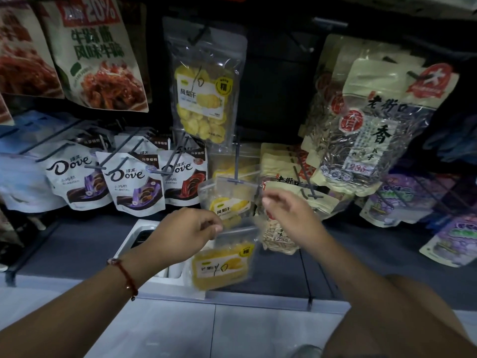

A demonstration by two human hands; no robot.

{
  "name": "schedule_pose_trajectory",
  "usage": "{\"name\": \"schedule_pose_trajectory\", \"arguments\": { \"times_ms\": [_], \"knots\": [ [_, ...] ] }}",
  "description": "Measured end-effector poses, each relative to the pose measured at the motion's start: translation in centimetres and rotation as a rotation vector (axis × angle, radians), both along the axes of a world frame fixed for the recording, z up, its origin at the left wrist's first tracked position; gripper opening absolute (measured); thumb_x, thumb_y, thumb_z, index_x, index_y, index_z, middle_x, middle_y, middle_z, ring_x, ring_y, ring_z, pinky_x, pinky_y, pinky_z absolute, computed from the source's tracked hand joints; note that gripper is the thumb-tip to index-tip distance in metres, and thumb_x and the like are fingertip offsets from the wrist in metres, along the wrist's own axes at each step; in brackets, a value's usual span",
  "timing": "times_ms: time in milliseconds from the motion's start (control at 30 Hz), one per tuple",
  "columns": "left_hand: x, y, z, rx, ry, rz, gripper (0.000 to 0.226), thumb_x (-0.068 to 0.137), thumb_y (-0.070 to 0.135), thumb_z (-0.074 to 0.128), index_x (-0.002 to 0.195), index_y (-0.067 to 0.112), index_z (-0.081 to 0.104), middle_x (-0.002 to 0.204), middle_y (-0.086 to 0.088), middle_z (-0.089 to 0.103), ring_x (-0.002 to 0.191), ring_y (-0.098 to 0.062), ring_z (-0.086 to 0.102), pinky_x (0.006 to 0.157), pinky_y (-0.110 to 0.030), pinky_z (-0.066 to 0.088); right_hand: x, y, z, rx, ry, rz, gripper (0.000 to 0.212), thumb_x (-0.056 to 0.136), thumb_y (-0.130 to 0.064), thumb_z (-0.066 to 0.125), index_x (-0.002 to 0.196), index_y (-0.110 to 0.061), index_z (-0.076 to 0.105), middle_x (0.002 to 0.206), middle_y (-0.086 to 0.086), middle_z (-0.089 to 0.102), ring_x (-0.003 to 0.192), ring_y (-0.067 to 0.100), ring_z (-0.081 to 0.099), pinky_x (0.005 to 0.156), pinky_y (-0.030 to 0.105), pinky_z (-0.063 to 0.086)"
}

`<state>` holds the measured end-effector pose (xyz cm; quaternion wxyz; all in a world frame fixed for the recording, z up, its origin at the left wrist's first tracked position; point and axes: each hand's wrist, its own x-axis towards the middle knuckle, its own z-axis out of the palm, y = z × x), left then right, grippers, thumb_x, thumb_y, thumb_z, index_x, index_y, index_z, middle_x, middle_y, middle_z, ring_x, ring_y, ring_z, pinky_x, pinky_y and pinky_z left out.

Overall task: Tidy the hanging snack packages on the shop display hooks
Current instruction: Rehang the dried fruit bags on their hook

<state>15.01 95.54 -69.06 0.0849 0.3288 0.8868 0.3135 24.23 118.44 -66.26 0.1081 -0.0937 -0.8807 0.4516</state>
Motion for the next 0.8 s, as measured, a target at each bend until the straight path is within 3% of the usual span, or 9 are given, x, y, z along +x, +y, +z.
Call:
{"name": "schedule_pose_trajectory", "arguments": {
  "times_ms": [133,233,367,433,500,567,633,700,800],
  "knots": [
    [-0.1,0.1,0.4,-0.009,0.102,0.008,0.012,0.096,0.035,0.063,0.097,0.034,0.074,0.086,0.019,0.073,0.083,-0.001,0.067,0.076,-0.034,0.055,-4.1,1.6,2.6,0.444,0.150,0.008,0.039,0.103,-0.027,0.050,0.141,-0.023,0.054,0.143,-0.003,0.056,0.124,0.015,0.056,0.099,0.029,0.044],
    [0.0,0.4,0.7,-0.033,0.150,0.019,0.014,0.097,0.036,0.061,0.100,0.033,0.075,0.091,0.019,0.073,0.086,-0.002,0.066,0.076,-0.030,0.054,-7.5,1.9,3.7,0.730,0.016,0.094,0.051,0.101,-0.019,0.053,0.150,-0.022,0.043,0.156,0.000,0.042,0.142,0.019,0.039,0.113,0.032,0.032],
    [-0.2,0.4,0.9,-0.057,0.193,0.032,0.017,0.097,0.038,0.060,0.102,0.033,0.075,0.096,0.017,0.074,0.088,-0.003,0.066,0.075,-0.030,0.053,-11.0,1.6,3.4,1.036,-0.179,0.218,0.058,0.099,-0.024,0.057,0.153,-0.021,0.036,0.157,0.004,0.039,0.142,0.024,0.039,0.114,0.037,0.032],
    [-0.4,0.2,1.0,-0.045,0.191,0.033,0.017,0.097,0.039,0.061,0.101,0.033,0.075,0.095,0.017,0.074,0.087,-0.002,0.066,0.076,-0.031,0.054,-12.0,1.5,3.2,1.036,-0.230,0.217,0.050,0.098,-0.029,0.058,0.147,-0.021,0.047,0.148,0.006,0.051,0.133,0.025,0.049,0.108,0.038,0.040],
    [-0.6,0.1,1.1,-0.030,0.174,0.046,0.016,0.096,0.038,0.061,0.100,0.032,0.075,0.092,0.018,0.073,0.085,-0.002,0.065,0.075,-0.031,0.053,-12.4,1.4,3.1,0.921,-0.232,0.200,0.034,0.097,-0.032,0.060,0.129,-0.022,0.063,0.126,0.003,0.066,0.112,0.022,0.060,0.091,0.035,0.049],
    [-0.7,-0.1,1.1,-0.009,0.139,0.069,0.014,0.096,0.037,0.062,0.098,0.031,0.075,0.087,0.017,0.072,0.083,-0.002,0.065,0.075,-0.032,0.054,-12.4,1.3,2.9,0.792,-0.206,0.198,0.022,0.096,-0.032,0.061,0.111,-0.019,0.072,0.104,0.002,0.070,0.093,0.021,0.062,0.073,0.031,0.047],
    [-1.0,-0.3,1.0,0.017,0.112,0.078,0.013,0.095,0.037,0.064,0.097,0.031,0.075,0.084,0.017,0.072,0.082,-0.002,0.066,0.075,-0.034,0.054,-12.3,1.1,2.5,0.692,-0.191,0.197,0.018,0.096,-0.028,0.063,0.103,-0.014,0.072,0.092,0.000,0.065,0.082,0.019,0.057,0.066,0.029,0.039],
    [-1.1,-0.4,0.9,0.017,0.101,0.073,0.013,0.095,0.037,0.064,0.096,0.031,0.075,0.083,0.017,0.072,0.081,-0.001,0.065,0.075,-0.035,0.054,-12.3,0.9,2.0,0.632,-0.194,0.171,0.015,0.095,-0.022,0.064,0.103,-0.011,0.070,0.092,0.000,0.063,0.083,0.017,0.056,0.067,0.027,0.038],
    [-1.1,-0.5,0.7,0.005,0.107,0.064,0.012,0.095,0.037,0.064,0.094,0.032,0.075,0.085,0.018,0.072,0.081,0.000,0.064,0.076,-0.034,0.054,-12.6,0.9,1.1,0.621,-0.245,0.144,0.021,0.089,-0.004,0.064,0.108,-0.011,0.064,0.108,0.005,0.066,0.088,0.021,0.060,0.071,0.031,0.047]
  ]
}}
